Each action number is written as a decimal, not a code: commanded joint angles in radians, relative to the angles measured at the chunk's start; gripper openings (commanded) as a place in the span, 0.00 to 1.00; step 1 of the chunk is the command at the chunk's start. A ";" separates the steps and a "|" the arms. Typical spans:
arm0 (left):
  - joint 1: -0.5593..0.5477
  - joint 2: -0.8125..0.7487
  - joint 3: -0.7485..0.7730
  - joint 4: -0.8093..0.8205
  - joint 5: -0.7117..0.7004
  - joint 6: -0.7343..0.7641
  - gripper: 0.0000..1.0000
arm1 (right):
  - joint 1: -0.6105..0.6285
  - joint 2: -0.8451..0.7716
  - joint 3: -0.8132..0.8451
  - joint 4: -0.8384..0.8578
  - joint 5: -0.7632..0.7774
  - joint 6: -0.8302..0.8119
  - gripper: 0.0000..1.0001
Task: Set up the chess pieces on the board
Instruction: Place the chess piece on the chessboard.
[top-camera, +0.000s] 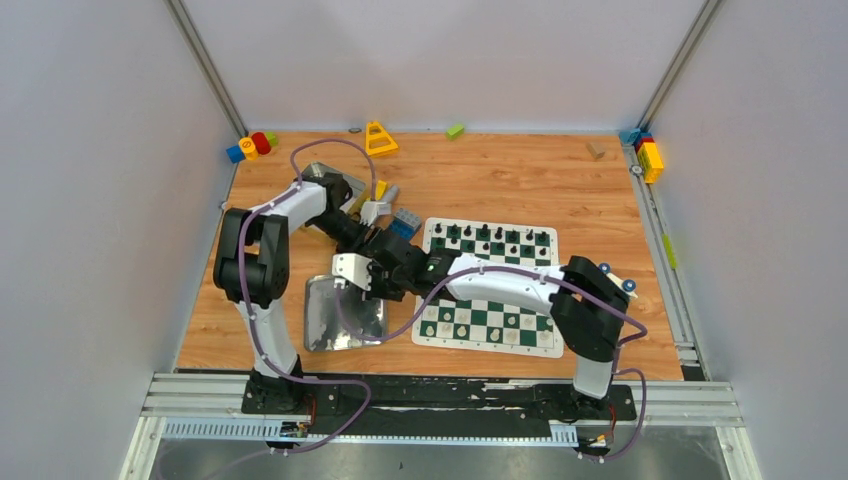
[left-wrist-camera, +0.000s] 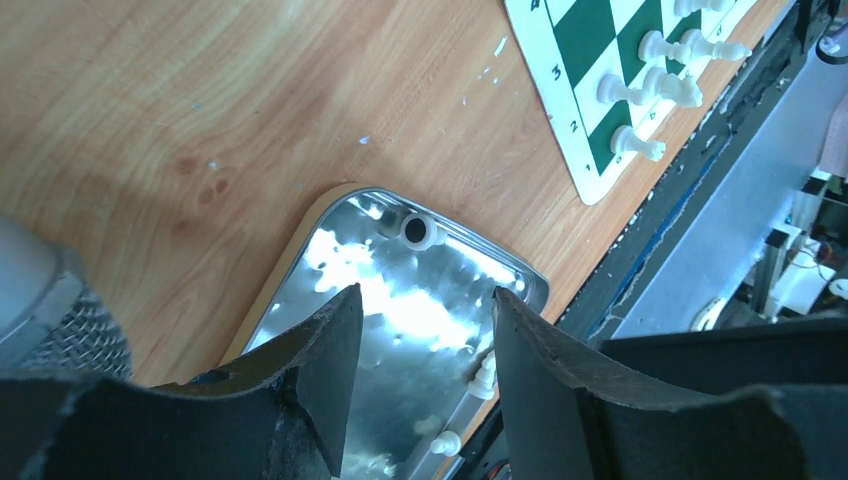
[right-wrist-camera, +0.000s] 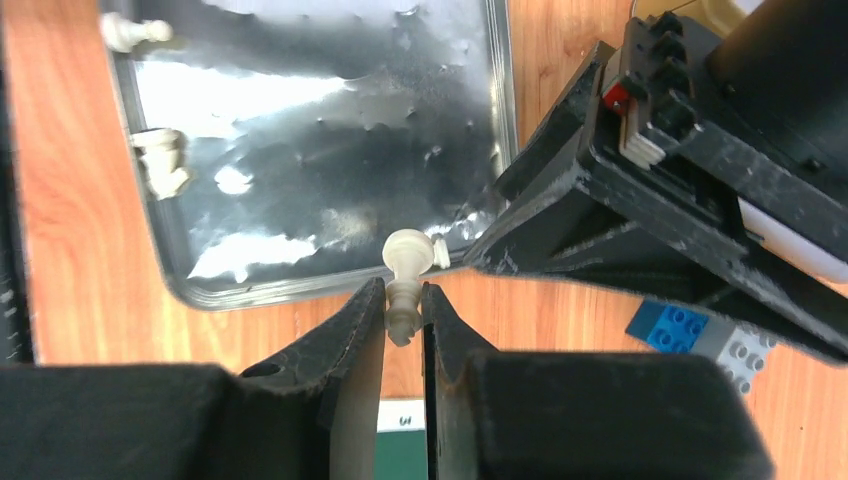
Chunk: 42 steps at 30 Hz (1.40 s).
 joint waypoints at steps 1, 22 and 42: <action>-0.004 -0.086 0.042 0.008 -0.040 -0.001 0.59 | -0.028 -0.129 0.024 -0.118 -0.083 0.047 0.00; -0.004 -0.422 -0.077 0.166 -0.307 -0.049 0.75 | -0.259 -0.559 -0.273 -0.708 -0.235 -0.005 0.00; -0.004 -0.436 -0.094 0.182 -0.314 -0.046 0.85 | -0.285 -0.424 -0.362 -0.603 -0.233 0.007 0.01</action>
